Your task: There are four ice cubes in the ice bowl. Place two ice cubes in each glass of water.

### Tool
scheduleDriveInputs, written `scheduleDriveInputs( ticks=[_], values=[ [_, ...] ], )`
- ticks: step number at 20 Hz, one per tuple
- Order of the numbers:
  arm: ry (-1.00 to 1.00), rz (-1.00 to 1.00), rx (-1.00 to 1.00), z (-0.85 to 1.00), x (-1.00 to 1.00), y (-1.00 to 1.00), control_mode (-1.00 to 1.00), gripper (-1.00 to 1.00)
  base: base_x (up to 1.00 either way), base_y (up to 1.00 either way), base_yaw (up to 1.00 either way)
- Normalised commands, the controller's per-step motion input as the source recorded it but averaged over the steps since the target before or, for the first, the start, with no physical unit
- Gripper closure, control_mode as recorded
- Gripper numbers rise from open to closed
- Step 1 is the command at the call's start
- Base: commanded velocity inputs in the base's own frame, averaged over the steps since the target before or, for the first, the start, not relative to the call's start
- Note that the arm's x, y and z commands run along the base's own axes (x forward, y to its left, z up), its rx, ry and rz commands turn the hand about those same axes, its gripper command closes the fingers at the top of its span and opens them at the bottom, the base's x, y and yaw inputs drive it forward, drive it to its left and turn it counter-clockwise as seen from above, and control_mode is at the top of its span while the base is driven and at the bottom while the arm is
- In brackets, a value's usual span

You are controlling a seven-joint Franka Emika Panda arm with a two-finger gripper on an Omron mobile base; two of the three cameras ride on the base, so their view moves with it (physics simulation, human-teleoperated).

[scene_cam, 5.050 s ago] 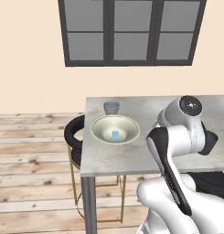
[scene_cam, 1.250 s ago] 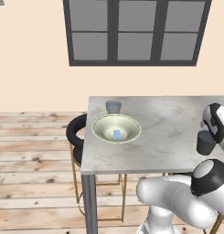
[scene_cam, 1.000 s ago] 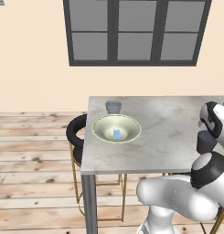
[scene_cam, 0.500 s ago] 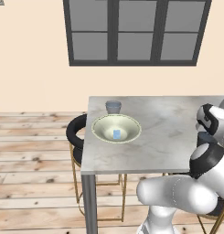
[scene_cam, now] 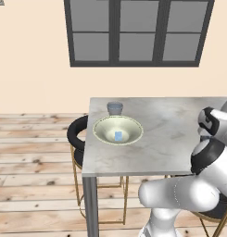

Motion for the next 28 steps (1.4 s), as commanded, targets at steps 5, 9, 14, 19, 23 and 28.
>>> scheduleDriveInputs(
  ticks=[5, 9, 14, 19, 23, 28],
  values=[
    [0.05, 0.0, 0.0, -0.09, 0.07, -0.01, -1.0, 1.0, 0.0, 0.0, 0.0],
    [0.03, 0.0, 0.03, -0.03, 0.03, -0.09, -1.0, 1.0, 0.0, 0.0, 0.0],
    [0.01, 0.0, 0.06, 0.0, 0.0, -0.21, -1.0, 1.0, 0.0, 0.0, 0.0],
    [0.0, 0.0, 0.06, 0.0, 0.1, -0.06, -1.0, 1.0, 0.0, 0.0, 0.0],
    [0.0, 0.0, 0.03, 0.0, 0.24, 0.0, -1.0, 1.0, 0.0, 0.0, 0.0],
    [0.0, 0.0, 0.01, 0.0, 0.21, 0.0, -1.0, -1.0, 0.0, 0.0, 0.0]
  ],
)
